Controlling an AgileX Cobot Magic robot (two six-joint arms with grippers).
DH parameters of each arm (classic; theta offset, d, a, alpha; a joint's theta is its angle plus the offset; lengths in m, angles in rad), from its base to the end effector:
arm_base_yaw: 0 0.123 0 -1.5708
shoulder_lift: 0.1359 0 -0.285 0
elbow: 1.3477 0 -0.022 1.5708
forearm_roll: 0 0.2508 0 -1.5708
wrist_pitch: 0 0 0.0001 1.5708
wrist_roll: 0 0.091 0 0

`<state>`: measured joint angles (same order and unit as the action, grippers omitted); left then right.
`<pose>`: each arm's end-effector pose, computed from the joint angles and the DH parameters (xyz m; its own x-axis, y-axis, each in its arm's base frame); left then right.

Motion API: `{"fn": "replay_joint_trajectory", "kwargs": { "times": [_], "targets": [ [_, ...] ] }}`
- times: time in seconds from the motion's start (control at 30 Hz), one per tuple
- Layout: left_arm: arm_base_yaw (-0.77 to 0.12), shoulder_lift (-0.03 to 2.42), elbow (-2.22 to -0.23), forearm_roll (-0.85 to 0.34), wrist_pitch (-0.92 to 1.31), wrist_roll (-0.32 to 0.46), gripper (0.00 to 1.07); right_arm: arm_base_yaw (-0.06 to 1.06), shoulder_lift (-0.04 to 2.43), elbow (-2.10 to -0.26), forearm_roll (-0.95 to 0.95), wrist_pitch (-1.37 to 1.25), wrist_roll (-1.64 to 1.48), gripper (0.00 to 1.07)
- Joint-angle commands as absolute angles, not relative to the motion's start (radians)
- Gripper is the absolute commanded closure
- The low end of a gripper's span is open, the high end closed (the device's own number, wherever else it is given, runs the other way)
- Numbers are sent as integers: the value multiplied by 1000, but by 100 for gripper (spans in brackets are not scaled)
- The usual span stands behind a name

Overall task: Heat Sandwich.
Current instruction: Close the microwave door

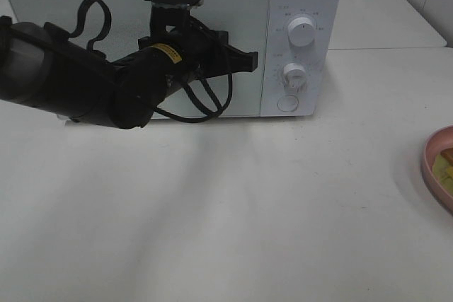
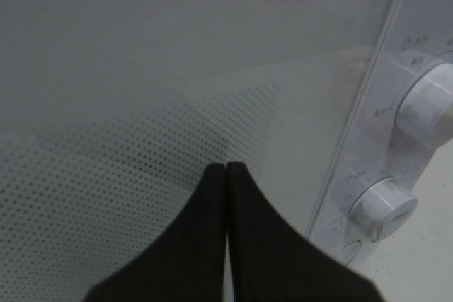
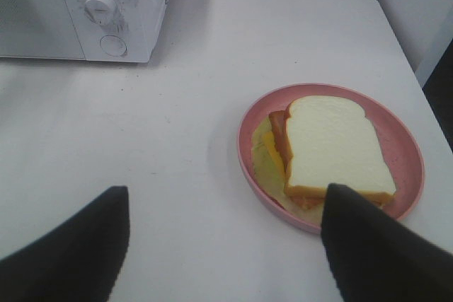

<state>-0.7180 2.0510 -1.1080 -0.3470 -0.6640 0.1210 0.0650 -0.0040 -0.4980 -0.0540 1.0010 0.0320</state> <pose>0.3383 -0.2702 0.1610 -0.2396 0.0070 -0.9708 0.4575 0.8828 -0.1066 -0.0027 -0.0043 0.2817 -0.3989 -0.0231 -0.9167 -0.0222 0.9996 -0.0156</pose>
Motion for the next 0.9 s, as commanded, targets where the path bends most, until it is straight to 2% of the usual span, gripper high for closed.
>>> {"fn": "replay_joint_trajectory", "kwargs": {
  "times": [0.03, 0.5, 0.9],
  "targets": [
    [-674, 2052, -1128, -426, -721, 116, 107, 57, -32, -497, -57, 996, 35, 34],
    [-682, 2020, -1128, -414, -651, 116, 107, 57, -32, -497, -57, 996, 35, 36],
    [-684, 1895, -969, -393, -649, 114, 107, 57, -32, -497, -57, 996, 35, 36]
  ]
}}
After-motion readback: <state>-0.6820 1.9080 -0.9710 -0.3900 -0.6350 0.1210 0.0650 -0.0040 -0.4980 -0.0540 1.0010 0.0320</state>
